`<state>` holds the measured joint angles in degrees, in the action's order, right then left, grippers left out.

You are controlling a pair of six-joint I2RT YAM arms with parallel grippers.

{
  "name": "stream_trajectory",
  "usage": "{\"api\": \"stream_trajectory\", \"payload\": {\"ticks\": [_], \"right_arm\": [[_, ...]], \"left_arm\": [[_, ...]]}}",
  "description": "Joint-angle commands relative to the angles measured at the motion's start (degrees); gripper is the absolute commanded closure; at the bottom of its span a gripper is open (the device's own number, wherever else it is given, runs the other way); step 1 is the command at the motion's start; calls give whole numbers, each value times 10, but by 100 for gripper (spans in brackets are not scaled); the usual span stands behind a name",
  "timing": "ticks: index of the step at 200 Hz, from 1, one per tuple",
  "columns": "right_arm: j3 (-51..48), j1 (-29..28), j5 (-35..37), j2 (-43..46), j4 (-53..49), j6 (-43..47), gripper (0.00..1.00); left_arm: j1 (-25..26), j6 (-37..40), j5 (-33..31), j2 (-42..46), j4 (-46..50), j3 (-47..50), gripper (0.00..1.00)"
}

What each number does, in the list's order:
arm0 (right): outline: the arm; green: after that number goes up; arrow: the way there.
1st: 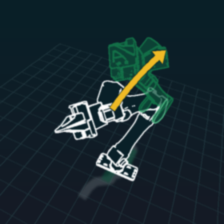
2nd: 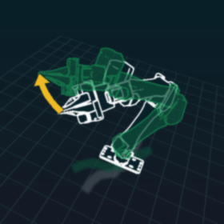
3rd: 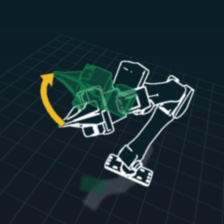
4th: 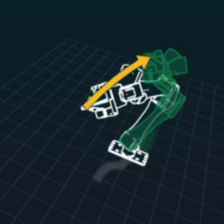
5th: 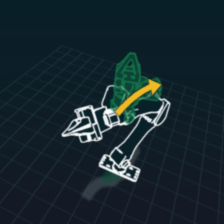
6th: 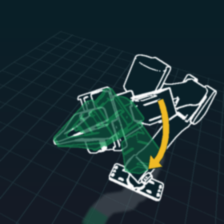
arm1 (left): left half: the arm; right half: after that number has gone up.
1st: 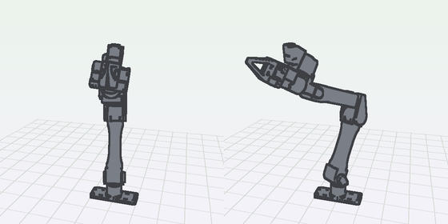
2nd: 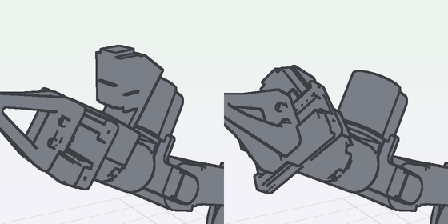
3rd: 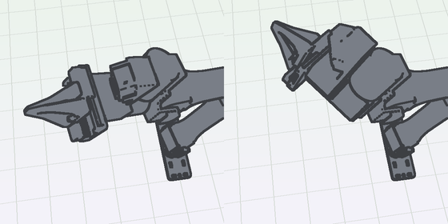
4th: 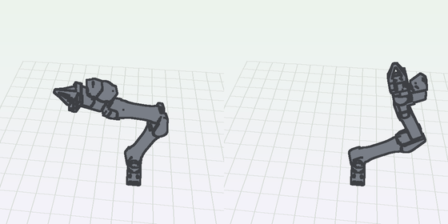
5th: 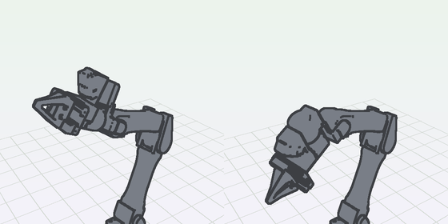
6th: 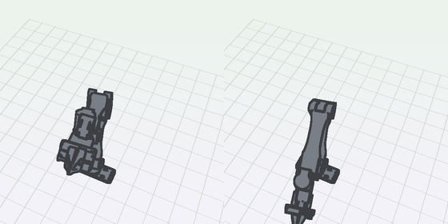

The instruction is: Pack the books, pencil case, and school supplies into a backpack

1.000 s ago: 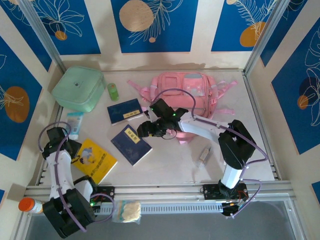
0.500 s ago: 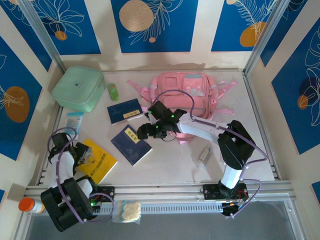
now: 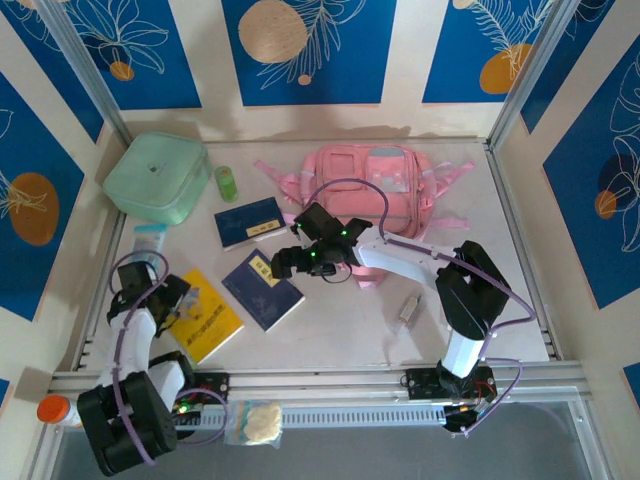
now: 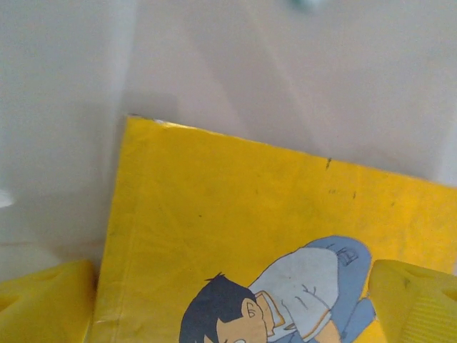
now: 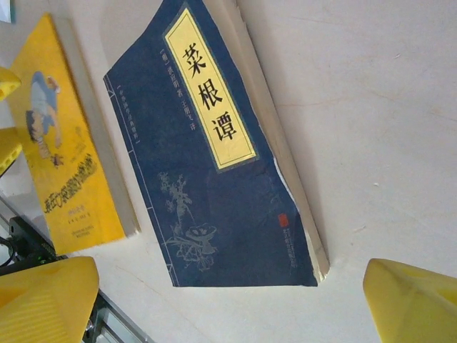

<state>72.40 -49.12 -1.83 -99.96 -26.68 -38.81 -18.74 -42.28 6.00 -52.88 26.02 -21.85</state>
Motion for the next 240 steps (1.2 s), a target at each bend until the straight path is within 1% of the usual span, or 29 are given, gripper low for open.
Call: {"api": "stream_trajectory", "payload": {"ticks": [1,18,35,54,62,76,104,139,164,177,194,214,240], "right_arm": [[4,-4,2,15,-15,-5,3],[7,-5,-7,11,-16,-9,3],[21,-13,-11,1,-26,-16,3],[45,-29,-7,-14,-45,-19,3],[53,-36,-8,-20,-46,-22,4],[64,-50,-16,-35,-40,-34,6],[115,-81,-19,-91,-49,-43,11],[181,-95,-35,-163,-52,-39,17],[220,-97,-16,-203,-64,-27,18],[231,-95,-6,-220,-69,-22,19],[237,-93,-15,-235,-64,-21,21],[238,-102,-16,-245,-51,-20,21],[266,-112,-15,-271,-65,-22,21]], "left_arm": [[70,-52,108,-10,-88,4,5],[113,-75,107,-26,-109,-7,5],[130,-77,101,-29,-106,-20,6],[131,-41,61,-16,-53,-40,5],[130,-27,55,-11,-38,-45,5],[131,-4,46,-9,-6,-54,5],[131,27,-4,12,65,-61,8],[131,35,9,43,73,-46,11],[130,37,-1,42,91,-46,14],[130,37,-5,49,93,-43,15],[130,38,-12,55,95,-39,15],[129,34,-15,46,102,-46,15],[129,21,-26,52,102,-45,16]]}}
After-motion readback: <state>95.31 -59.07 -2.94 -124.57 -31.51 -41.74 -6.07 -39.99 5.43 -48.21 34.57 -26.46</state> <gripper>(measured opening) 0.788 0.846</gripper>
